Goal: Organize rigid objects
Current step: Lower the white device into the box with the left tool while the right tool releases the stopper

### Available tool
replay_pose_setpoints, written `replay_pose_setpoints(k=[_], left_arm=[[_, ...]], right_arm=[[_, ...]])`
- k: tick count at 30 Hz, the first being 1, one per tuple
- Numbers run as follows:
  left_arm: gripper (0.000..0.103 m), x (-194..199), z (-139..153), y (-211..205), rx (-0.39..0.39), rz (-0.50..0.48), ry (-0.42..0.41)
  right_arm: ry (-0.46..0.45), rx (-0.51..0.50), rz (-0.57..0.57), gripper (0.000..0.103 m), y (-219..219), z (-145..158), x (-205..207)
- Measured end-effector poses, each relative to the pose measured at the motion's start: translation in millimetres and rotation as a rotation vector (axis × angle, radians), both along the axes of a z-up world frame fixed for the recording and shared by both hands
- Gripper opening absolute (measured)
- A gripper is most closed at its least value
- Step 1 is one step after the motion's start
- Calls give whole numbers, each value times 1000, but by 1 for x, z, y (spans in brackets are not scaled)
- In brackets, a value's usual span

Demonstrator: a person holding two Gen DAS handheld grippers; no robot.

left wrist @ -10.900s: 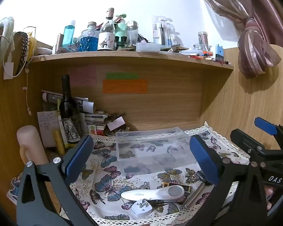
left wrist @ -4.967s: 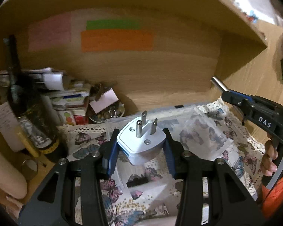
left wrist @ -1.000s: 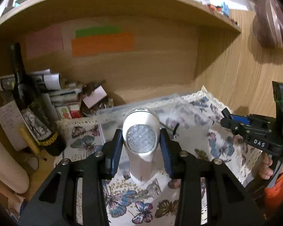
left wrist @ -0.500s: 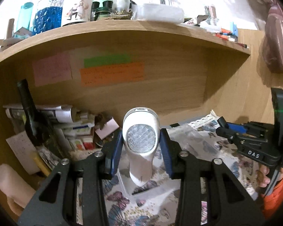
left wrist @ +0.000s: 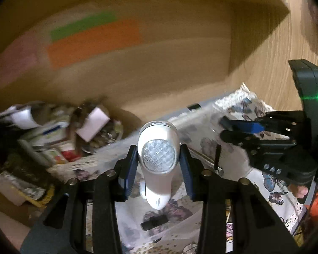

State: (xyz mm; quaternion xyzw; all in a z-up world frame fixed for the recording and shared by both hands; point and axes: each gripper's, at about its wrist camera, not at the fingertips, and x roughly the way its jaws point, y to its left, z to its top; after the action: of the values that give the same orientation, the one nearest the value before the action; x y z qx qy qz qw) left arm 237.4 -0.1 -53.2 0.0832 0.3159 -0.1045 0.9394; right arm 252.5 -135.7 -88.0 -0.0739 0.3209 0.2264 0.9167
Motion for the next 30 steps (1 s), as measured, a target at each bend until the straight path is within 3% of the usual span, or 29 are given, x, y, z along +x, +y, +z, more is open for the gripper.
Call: replay_pose_setpoints(k=[7,14,21,26,30], left_arm=[[39,37,-25,-13,-33,-43,132],[39,54,-37,-12,-71,-30,203],[42,30,-14,-3,-77,-10,128],[56,2,6,8,-82,33,47],[74,-25,19,23,-90,71,-7]], right_arm=[[71,-43,8,23,11,-22,17],[54,-85,13,23,18,-27,12],[-2,-34,2,37,7,-6,-2],[-83,6,-14,52,-6,21,-29],[-145,38,-28,57,-19,38,-54]])
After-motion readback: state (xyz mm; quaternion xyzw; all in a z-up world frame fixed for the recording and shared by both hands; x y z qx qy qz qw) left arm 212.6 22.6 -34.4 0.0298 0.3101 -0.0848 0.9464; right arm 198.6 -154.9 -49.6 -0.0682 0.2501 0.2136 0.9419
